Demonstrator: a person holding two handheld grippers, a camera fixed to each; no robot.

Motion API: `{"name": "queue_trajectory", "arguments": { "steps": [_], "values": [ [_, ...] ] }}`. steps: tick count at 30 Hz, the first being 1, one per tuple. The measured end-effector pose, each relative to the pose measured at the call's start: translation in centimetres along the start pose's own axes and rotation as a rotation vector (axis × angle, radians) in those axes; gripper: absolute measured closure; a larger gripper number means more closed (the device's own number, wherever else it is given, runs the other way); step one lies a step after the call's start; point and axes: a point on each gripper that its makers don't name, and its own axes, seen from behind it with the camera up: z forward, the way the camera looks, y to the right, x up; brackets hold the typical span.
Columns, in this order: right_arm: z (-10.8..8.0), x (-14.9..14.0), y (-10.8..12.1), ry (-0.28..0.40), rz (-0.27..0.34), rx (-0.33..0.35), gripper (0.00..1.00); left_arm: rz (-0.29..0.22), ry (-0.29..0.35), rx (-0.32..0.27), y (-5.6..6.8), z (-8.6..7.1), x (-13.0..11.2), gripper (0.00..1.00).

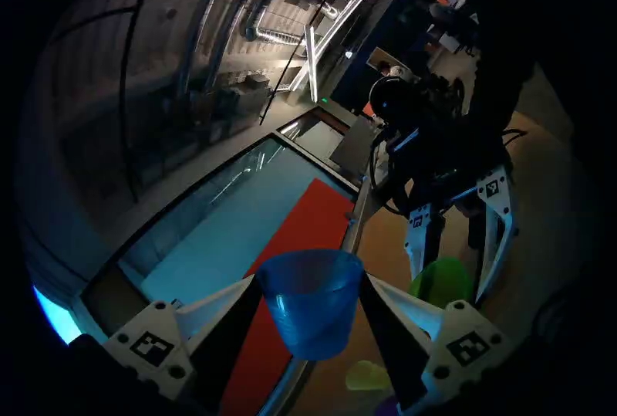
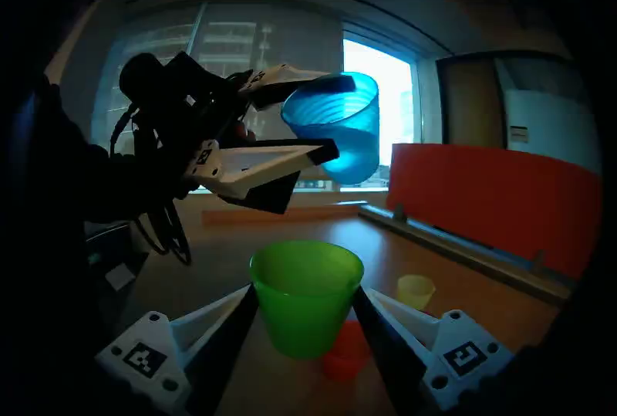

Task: Pour water

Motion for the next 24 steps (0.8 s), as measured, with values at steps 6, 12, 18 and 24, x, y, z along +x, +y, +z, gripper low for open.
{"name": "queue_trajectory", "arguments": {
  "steps": [6,12,18,24],
  "values": [
    [-0.08,0.13,0.02,0.001,0.001,0.0,0.12,0.022,-0.003,0.0,0.05,0.14,-0.03,0.13],
    [-0.12,0.16,-0.1,0.003,0.001,0.002,0.12,0.038,-0.007,0.001,0.11,0.26,-0.15,0.13],
    [-0.17,0.18,-0.08,0.005,0.001,0.001,0.12,0.059,-0.011,-0.001,0.19,0.33,-0.28,0.13],
    [-0.18,0.16,-0.11,0.007,0.004,0.003,0.12,0.072,-0.018,-0.004,0.34,0.51,-0.55,0.13]
  ]
}}
